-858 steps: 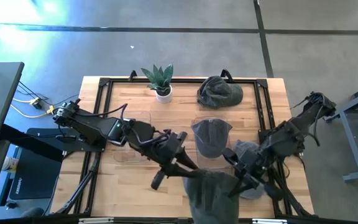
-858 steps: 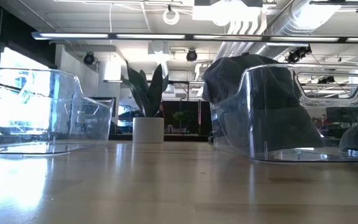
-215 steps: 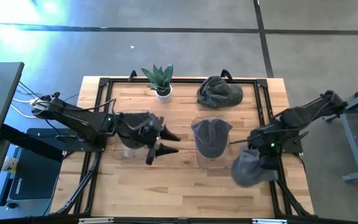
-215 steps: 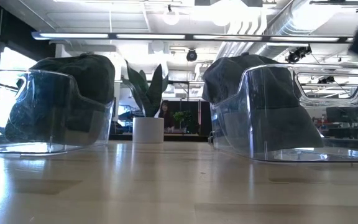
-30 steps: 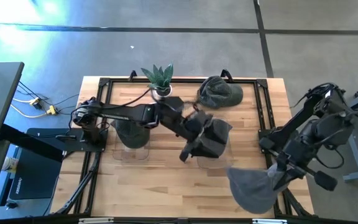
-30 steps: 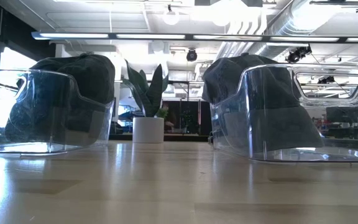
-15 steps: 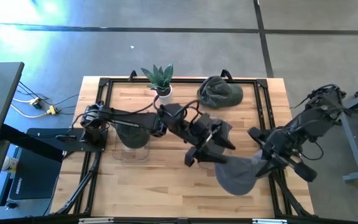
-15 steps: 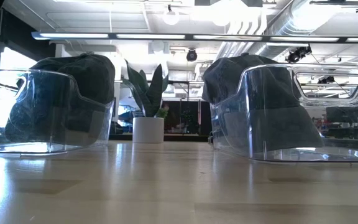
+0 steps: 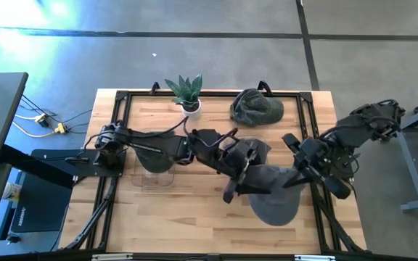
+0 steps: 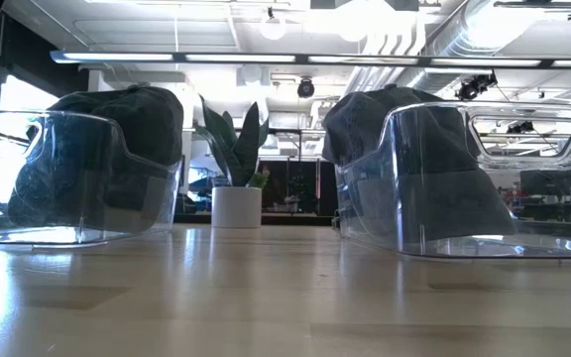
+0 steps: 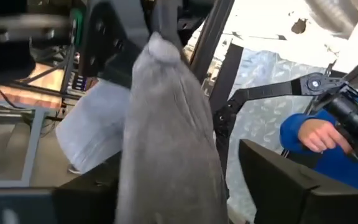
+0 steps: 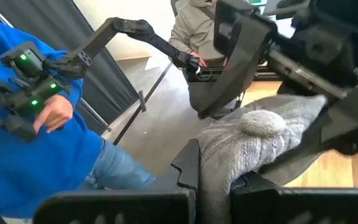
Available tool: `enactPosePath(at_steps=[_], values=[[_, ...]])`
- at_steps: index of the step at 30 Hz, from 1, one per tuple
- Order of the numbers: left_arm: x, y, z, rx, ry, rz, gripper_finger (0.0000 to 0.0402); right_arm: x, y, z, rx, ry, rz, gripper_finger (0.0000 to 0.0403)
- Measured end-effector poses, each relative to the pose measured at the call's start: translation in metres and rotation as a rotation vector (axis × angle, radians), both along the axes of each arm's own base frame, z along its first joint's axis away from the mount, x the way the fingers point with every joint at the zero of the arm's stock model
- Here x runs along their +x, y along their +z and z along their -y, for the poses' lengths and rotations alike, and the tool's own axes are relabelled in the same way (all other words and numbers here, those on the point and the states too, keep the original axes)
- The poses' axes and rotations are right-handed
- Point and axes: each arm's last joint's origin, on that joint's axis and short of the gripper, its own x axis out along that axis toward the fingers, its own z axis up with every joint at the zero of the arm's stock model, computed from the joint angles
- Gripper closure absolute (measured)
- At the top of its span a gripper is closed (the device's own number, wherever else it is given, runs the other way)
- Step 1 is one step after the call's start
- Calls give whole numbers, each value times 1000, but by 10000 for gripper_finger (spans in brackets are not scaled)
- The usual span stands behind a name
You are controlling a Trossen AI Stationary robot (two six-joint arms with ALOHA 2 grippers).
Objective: Pick & Place hat
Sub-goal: Put the gray cap into the right transparent bin
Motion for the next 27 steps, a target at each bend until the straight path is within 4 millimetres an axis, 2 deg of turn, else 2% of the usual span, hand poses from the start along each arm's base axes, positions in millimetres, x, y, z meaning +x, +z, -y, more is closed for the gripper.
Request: enactPosePath(at_steps=[3,10,11,15,19,23,25,27], values=[[-3,8,0,28,-21,11,217,0,0,0,1,4,-1,401],[-10,24,2,76,-164,82,383,-3,-1,-4,1,85,-12,388],[-11,26,3,88,-181,93,391,-4,-1,-6,-7,109,-2,383],[-15,35,4,96,-219,129,384,-6,3,-10,-6,203,58,341],[-20,44,3,97,-249,154,398,-6,5,-14,-40,277,135,268],[-23,52,2,95,-249,184,397,-1,-2,-19,-130,317,144,195],[-23,52,2,96,-253,180,399,4,-8,-22,-167,326,118,175],[-23,52,2,97,-256,180,399,8,-10,-24,-172,329,105,173]])
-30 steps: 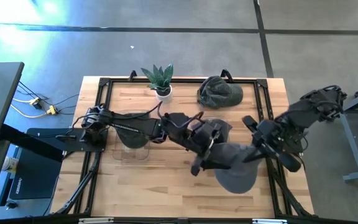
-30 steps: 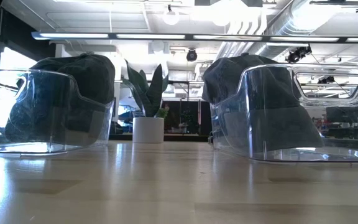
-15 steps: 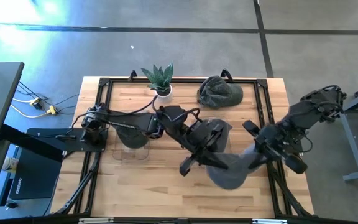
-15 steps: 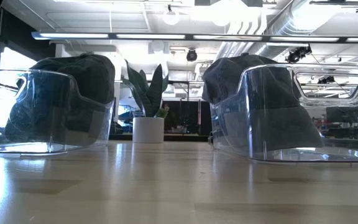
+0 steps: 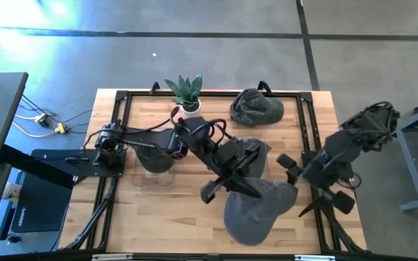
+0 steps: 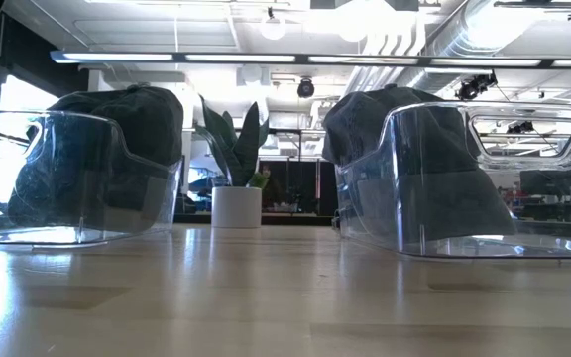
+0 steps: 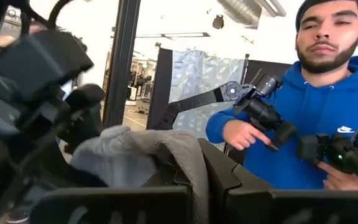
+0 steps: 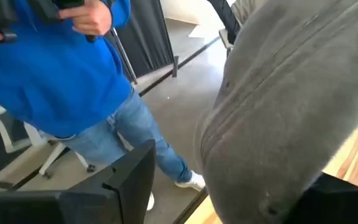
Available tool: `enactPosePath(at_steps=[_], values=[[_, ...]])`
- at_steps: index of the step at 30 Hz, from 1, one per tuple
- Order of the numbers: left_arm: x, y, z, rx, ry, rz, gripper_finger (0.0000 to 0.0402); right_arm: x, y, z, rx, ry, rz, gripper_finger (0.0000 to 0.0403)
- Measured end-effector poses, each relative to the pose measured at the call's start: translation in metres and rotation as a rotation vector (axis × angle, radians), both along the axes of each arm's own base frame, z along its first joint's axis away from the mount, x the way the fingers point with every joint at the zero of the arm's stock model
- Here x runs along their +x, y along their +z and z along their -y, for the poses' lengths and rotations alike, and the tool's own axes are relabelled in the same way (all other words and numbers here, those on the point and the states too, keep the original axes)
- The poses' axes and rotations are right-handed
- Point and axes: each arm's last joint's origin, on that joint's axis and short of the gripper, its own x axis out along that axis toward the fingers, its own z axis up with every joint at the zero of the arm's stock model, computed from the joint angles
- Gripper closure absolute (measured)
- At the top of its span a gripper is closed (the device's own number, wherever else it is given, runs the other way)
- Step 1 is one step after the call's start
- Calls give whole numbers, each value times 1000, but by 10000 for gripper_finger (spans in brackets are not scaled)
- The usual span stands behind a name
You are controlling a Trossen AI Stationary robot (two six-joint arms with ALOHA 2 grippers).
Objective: Pick & Place hat
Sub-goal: Put the gray cap into the right transparent bin
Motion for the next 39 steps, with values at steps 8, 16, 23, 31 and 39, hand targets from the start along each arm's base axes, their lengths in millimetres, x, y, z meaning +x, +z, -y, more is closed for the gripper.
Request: enactPosePath(at_steps=[8,16,23,31,39], values=[[0,-1,0,-7,-20,-29,401,-10,11,4,132,56,-21,320],[-1,-1,1,-48,-65,-74,392,-24,20,11,175,13,-4,382],[0,-5,3,-73,-189,-161,292,-23,19,12,132,-38,44,387],[4,-23,17,-35,-238,-311,245,-31,23,19,151,-60,50,394],[6,-24,15,-4,-144,-268,348,-34,23,20,156,-52,42,397]])
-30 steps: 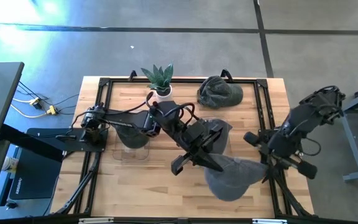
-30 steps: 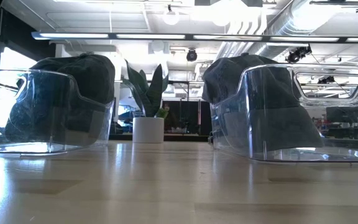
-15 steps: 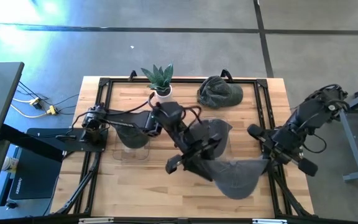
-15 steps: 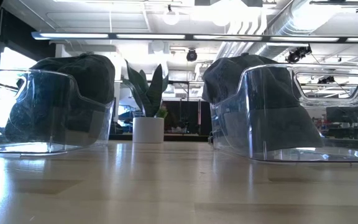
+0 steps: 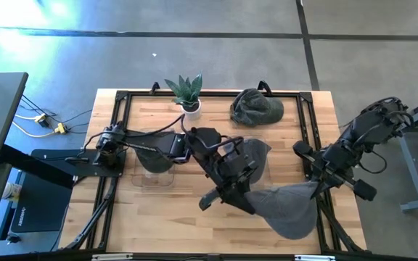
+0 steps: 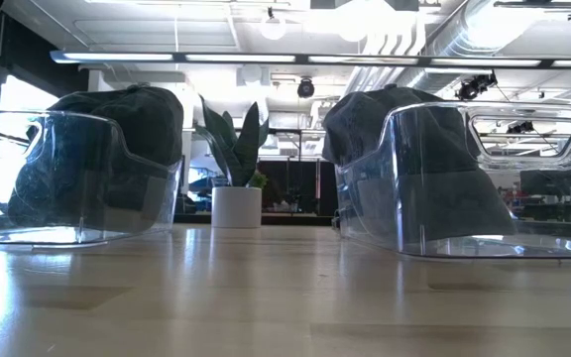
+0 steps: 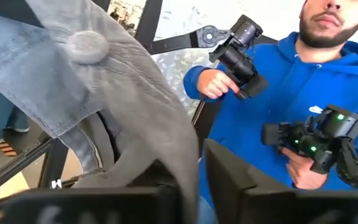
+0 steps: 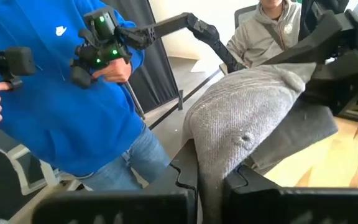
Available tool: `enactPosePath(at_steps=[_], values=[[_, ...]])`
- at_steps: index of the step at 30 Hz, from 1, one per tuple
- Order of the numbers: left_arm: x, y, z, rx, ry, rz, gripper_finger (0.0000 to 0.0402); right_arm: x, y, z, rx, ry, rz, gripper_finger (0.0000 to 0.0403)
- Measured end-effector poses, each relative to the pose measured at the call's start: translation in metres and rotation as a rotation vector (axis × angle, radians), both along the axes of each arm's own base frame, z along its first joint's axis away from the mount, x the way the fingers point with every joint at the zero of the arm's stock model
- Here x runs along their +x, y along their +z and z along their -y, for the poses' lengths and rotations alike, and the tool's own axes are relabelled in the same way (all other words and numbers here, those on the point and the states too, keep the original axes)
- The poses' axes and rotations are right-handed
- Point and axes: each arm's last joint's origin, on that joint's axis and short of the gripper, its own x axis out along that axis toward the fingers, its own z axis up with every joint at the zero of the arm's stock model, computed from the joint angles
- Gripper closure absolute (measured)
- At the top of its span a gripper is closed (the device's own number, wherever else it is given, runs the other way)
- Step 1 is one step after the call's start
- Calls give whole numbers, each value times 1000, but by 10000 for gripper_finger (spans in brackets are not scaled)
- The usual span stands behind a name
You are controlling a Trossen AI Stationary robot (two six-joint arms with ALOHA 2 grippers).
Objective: Pick & Place hat
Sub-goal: Put the gray cap into the right transparent bin
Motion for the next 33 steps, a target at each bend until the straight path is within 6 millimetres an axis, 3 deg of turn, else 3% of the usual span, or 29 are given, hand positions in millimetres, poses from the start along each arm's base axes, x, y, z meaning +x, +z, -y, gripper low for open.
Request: enactPosePath(at_steps=[3,10,14,19,27,30,33], values=[[0,0,0,-1,13,0,392,1,-1,-1,-2,17,-11,397],[3,-3,-10,8,43,-30,394,12,-18,-14,-94,12,-129,369],[0,-1,-16,20,61,-51,397,22,-29,-24,-132,-76,-210,353],[0,-3,-19,36,79,-71,400,29,-35,-31,-129,-81,-262,295],[1,-6,-18,44,78,-95,401,25,-44,-40,-85,0,-184,177],[1,-6,-18,44,77,-95,401,24,-57,-43,-9,7,-131,164],[0,-6,-18,45,60,-94,401,23,-70,-41,92,0,-85,178]])
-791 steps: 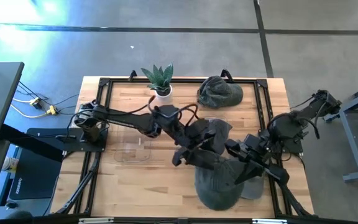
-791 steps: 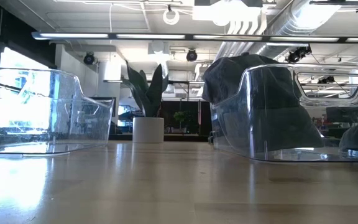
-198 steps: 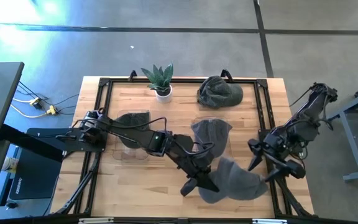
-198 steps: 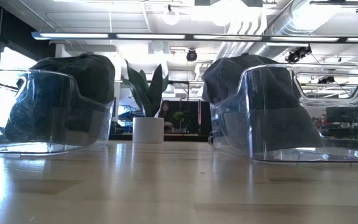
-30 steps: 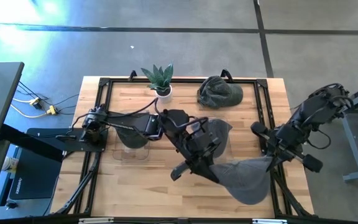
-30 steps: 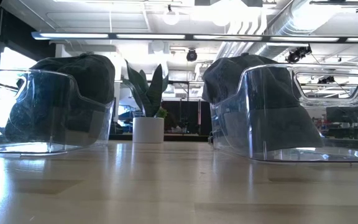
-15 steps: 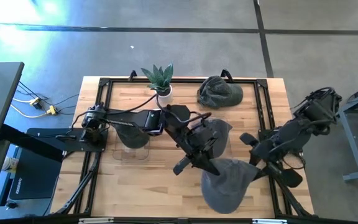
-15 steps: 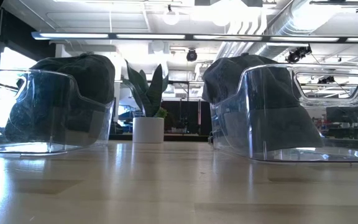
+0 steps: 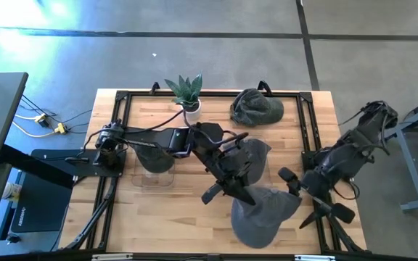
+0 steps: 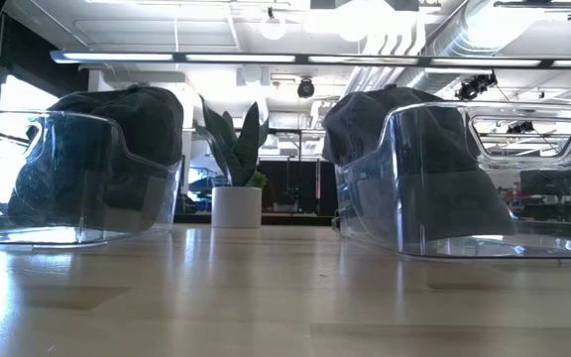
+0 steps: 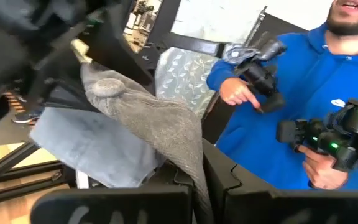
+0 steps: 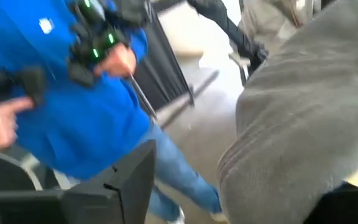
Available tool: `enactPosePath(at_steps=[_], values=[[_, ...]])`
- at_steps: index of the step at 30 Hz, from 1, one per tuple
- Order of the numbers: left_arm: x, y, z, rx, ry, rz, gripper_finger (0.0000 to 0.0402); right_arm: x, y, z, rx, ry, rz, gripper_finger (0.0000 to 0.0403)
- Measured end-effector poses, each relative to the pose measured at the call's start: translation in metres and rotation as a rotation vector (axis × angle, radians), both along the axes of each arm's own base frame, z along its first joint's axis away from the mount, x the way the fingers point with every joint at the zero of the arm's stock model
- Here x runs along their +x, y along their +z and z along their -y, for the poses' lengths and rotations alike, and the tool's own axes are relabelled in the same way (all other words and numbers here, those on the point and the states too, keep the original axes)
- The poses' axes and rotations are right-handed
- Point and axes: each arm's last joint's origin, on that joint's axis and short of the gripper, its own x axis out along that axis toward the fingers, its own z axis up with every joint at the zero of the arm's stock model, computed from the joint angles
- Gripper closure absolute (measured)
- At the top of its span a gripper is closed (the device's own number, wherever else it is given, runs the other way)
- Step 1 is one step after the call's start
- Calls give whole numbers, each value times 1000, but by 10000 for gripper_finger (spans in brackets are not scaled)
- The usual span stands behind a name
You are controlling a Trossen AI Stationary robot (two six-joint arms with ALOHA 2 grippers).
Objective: Pick & Place hat
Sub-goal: Put the gray cap into the right transparent bin
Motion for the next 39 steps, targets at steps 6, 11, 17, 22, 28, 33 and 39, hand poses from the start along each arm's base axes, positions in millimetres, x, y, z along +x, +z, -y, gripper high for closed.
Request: enactPosePath(at_steps=[6,11,17,22,28,33,39], values=[[-1,0,1,0,-32,0,401,-11,-15,11,140,-43,17,276],[-1,2,1,-7,-60,26,401,-19,-10,17,206,-22,70,382],[-3,12,2,-85,-124,59,400,-19,-4,18,232,-1,114,377],[-4,15,3,-110,-163,71,353,-16,-5,22,193,-7,145,397],[-3,-1,1,-30,-186,-45,279,-16,-13,25,120,-11,101,388],[-2,-6,-3,32,-153,-34,277,-17,-24,26,27,-10,41,398],[-3,-12,-2,125,-207,15,318,-17,-26,26,-1,-8,50,387]])
